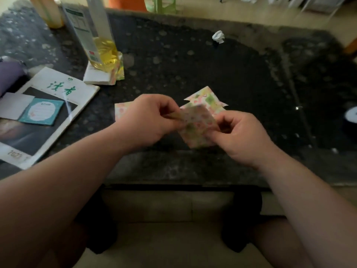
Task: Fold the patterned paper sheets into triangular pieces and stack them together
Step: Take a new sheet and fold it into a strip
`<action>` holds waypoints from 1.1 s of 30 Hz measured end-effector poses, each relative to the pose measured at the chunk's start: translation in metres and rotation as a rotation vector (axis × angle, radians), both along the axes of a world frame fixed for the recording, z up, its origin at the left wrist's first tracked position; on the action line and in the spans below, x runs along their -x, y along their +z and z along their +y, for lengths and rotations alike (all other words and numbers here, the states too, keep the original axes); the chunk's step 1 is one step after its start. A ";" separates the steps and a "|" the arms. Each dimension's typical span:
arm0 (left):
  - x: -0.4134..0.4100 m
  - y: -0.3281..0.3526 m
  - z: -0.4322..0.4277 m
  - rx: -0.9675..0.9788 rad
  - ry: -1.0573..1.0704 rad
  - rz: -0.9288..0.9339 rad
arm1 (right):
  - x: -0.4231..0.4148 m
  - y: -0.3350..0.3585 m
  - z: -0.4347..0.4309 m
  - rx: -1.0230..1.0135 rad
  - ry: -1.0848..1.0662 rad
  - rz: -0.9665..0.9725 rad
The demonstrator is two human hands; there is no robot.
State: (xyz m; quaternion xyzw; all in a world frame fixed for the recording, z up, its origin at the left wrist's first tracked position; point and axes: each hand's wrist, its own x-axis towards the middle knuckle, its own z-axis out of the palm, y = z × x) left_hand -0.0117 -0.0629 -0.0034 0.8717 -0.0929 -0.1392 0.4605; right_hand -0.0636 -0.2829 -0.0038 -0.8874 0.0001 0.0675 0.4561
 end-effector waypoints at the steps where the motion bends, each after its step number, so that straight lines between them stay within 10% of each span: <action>1: 0.003 0.001 -0.006 -0.040 -0.030 -0.168 | 0.004 -0.001 -0.007 0.093 0.051 -0.207; 7: 0.012 -0.038 -0.018 -0.199 -0.352 -0.816 | 0.021 -0.043 -0.033 0.505 0.151 -0.696; 19: 0.061 -0.090 0.012 -0.480 -0.422 -0.693 | 0.042 -0.079 -0.016 0.427 0.376 -0.363; 26: 0.053 -0.080 0.007 -0.301 -0.228 -0.371 | 0.030 -0.066 -0.013 -0.113 -0.007 -0.038; 33: 0.045 -0.072 -0.004 -0.273 -0.134 -0.235 | 0.029 -0.063 0.000 -0.153 -0.196 -0.002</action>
